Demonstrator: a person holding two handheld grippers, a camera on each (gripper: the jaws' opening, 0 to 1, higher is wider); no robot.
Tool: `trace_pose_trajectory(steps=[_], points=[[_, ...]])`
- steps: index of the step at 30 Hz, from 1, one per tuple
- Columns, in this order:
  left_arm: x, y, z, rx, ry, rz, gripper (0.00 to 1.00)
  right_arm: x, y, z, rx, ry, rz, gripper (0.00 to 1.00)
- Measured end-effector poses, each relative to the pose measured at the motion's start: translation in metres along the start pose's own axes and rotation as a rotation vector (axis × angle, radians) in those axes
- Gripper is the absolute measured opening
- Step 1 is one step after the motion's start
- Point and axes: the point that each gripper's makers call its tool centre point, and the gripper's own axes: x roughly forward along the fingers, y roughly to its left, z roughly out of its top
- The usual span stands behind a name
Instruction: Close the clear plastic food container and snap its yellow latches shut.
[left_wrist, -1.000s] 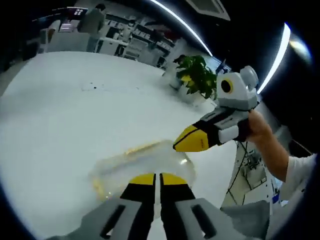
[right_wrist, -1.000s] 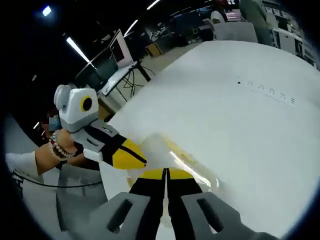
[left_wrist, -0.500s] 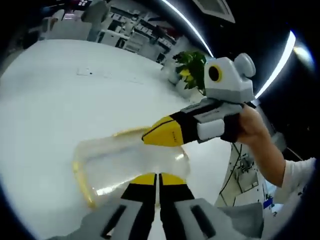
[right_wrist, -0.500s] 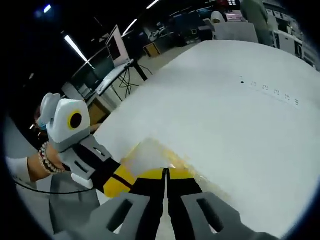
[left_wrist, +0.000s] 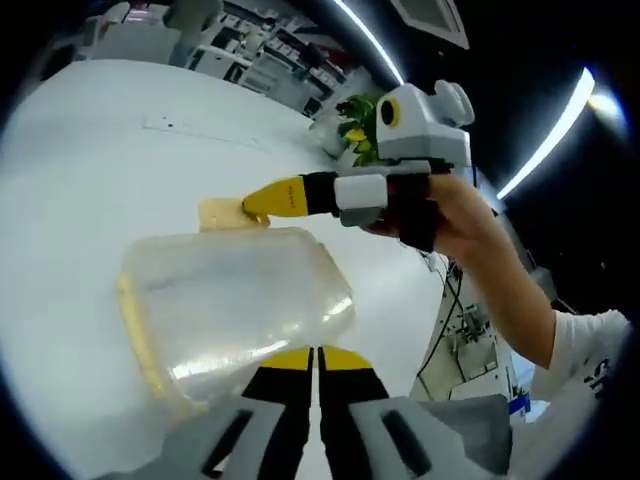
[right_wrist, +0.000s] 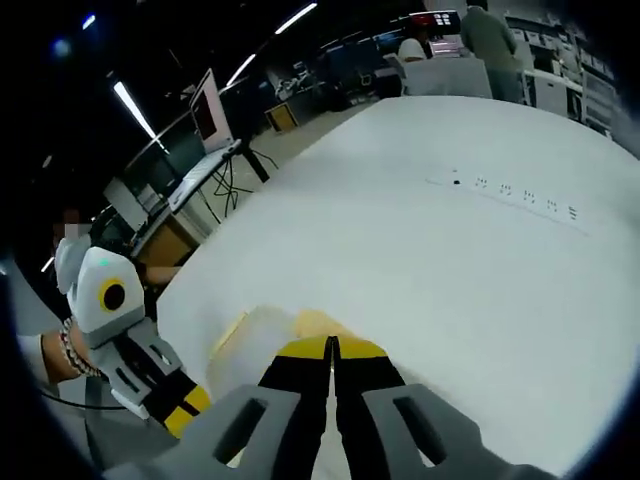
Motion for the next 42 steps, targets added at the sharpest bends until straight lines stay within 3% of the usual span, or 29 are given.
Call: trace_pose_trajectory(steps=[7,13,15,17,19,21,23,24,27,29,31,32,34,36,38,41,42], points=[[-0.001,-0.003,-0.002,-0.02,-0.014,-0.02,0.0,0.009,-0.01,-0.009,0.003,0.033,-0.035,0.0],[0.001,-0.004,-0.009,-0.005,0.013,-0.033,0.0,0.011,-0.015,-0.008,0.029,0.032,-0.042,0.0],[-0.003,-0.003,-0.004,0.063,0.013,-0.03,0.0,0.008,-0.013,-0.009,-0.016,0.074,-0.042,0.0],[-0.009,-0.007,0.008,0.105,-0.016,-0.043,0.0,0.004,-0.006,-0.005,-0.13,0.104,-0.023,0.0],[-0.015,-0.008,0.024,0.208,-0.054,-0.02,0.0,0.0,0.002,-0.003,-0.262,0.151,-0.007,0.0],[-0.019,-0.007,0.038,0.389,-0.081,0.04,0.1,-0.004,0.009,-0.007,-0.379,0.243,0.019,0.03],[-0.018,-0.012,0.039,0.58,-0.049,0.057,0.19,-0.008,0.015,-0.016,-0.511,0.354,0.059,0.16],[-0.016,-0.014,0.034,0.702,-0.003,0.063,0.22,-0.009,0.017,-0.018,-0.591,0.385,0.077,0.19],[-0.009,-0.008,0.022,0.882,0.106,0.122,0.27,-0.011,0.019,-0.022,-0.802,0.465,0.097,0.24],[-0.004,-0.005,0.014,0.941,0.164,0.126,0.32,-0.012,0.022,-0.028,-0.831,0.523,0.123,0.31],[0.0,-0.001,0.008,1.008,0.209,0.139,0.47,-0.014,0.024,-0.037,-0.854,0.594,0.159,0.47],[0.001,0.002,0.008,1.034,0.216,0.156,0.51,-0.013,0.023,-0.036,-0.872,0.602,0.152,0.49],[0.002,0.01,0.007,1.1,0.245,0.191,0.49,-0.011,0.019,-0.036,-0.914,0.635,0.146,0.43],[0.005,0.013,0.004,1.093,0.253,0.186,0.43,-0.007,0.019,-0.034,-0.886,0.638,0.153,0.38],[0.004,0.014,0.007,1.095,0.241,0.195,0.43,-0.006,0.022,-0.038,-0.847,0.657,0.176,0.42],[0.003,0.021,0.01,1.101,0.237,0.221,0.4,-0.004,0.02,-0.045,-0.888,0.706,0.181,0.43],[0.003,0.021,0.013,1.127,0.231,0.228,0.38,-0.005,0.025,-0.044,-0.866,0.693,0.195,0.41]])
